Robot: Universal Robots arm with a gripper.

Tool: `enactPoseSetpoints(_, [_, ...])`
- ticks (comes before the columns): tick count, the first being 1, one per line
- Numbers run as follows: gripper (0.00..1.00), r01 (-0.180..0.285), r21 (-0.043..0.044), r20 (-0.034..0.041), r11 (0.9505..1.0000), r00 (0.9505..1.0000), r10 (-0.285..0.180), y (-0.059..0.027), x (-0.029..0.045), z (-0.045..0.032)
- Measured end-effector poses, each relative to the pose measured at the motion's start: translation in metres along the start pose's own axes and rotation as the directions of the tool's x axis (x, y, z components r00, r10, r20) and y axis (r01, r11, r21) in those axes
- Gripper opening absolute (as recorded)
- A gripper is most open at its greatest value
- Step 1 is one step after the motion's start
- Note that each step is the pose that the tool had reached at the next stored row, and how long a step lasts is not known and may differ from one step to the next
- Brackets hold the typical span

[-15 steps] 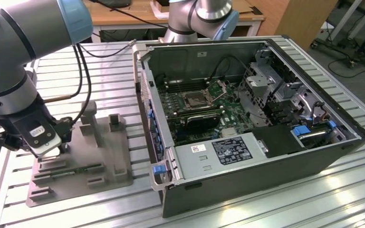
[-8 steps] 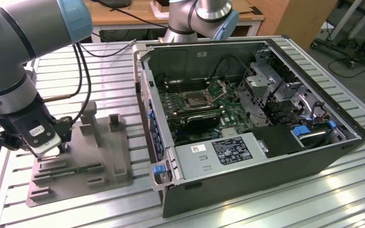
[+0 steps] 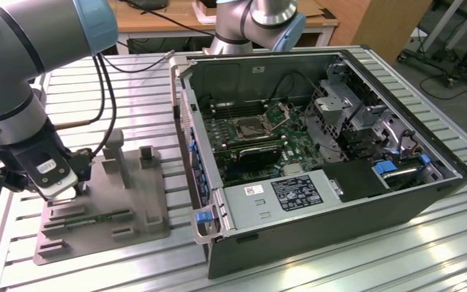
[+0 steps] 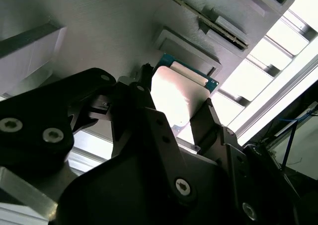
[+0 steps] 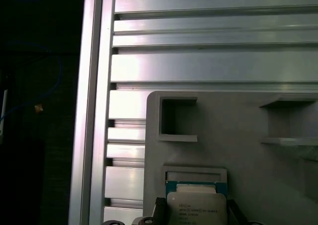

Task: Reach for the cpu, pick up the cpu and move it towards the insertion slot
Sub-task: 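Pick up the cpu and move it towards the insertion slot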

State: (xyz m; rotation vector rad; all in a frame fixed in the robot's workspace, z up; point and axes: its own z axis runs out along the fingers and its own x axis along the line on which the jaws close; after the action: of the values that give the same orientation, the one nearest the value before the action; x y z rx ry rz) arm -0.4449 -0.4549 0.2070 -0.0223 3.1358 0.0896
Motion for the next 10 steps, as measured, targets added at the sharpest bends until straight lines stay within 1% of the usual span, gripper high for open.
enactPoseSetpoints(10, [0.55,0.0,0.0,0.0001,1.0,1.0,0.0,0.0001,0.0,-0.0024])
